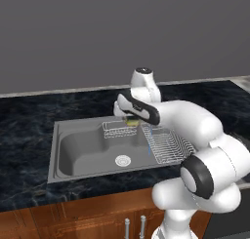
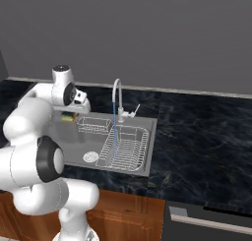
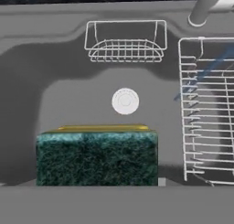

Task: Soak the sponge with water for a few seconds and then drop it inside the sink.

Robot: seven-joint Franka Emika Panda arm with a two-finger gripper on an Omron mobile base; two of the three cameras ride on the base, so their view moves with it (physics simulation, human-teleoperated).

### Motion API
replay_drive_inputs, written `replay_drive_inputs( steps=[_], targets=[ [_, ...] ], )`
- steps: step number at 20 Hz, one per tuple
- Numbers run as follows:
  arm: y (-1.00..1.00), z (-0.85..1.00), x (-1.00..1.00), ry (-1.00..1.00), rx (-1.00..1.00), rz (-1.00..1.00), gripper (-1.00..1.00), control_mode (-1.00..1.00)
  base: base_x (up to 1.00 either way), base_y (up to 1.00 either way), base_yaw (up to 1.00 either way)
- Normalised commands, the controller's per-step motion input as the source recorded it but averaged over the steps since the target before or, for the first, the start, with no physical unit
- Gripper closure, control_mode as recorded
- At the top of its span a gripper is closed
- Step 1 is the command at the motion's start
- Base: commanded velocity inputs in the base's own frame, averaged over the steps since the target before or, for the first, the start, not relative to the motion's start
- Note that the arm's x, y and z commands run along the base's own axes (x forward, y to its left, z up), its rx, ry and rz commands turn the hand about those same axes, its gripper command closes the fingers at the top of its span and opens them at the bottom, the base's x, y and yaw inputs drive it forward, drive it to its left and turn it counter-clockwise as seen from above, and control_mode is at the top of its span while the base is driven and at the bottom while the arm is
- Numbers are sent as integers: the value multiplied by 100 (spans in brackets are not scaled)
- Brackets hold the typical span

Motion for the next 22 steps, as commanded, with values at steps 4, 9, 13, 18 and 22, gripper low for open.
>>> replay_drive_inputs(
  steps=[4, 9, 13, 18, 22],
  targets=[
    [33, 19, 0, 19, 0, 10, 100, -100, 0, 0, 0],
    [38, 0, 0, 23, 0, 5, 100, -100, 0, 0, 0],
    [51, 0, 0, 21, 0, 4, 100, -100, 0, 0, 0],
    [42, 0, 3, 14, 0, 3, 100, -100, 0, 0, 0],
    [24, -2, 2, 2, 0, 0, 100, -100, 0, 0, 0]
  ],
)
